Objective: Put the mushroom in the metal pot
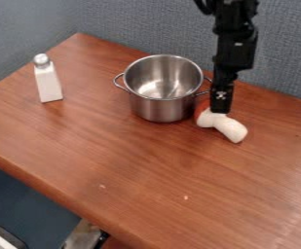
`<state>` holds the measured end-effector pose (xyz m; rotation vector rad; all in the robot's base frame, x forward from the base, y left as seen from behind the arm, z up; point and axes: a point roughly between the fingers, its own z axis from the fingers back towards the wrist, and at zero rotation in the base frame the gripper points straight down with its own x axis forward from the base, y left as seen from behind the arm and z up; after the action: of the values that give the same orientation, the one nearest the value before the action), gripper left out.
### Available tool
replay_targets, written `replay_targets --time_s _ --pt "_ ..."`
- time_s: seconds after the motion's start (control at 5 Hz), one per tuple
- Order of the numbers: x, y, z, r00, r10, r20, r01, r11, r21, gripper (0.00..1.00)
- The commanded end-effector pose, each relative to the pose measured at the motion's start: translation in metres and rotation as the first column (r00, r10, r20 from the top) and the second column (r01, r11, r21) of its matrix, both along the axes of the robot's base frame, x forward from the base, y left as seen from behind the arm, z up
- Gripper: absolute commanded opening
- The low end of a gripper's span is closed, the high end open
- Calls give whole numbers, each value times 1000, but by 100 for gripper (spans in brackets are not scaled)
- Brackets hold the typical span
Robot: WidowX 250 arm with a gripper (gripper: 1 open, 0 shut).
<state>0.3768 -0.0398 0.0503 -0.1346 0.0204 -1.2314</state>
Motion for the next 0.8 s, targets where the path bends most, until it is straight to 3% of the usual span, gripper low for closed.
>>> replay_targets --time_s 0.0,0.2,0.6 --pt "10 7 5 996 71 61 -70 997 -11 100" --pt "10 9 -10 990 130 53 -129 991 -15 100" --pt "-1 -8 -12 991 130 31 -131 991 32 100"
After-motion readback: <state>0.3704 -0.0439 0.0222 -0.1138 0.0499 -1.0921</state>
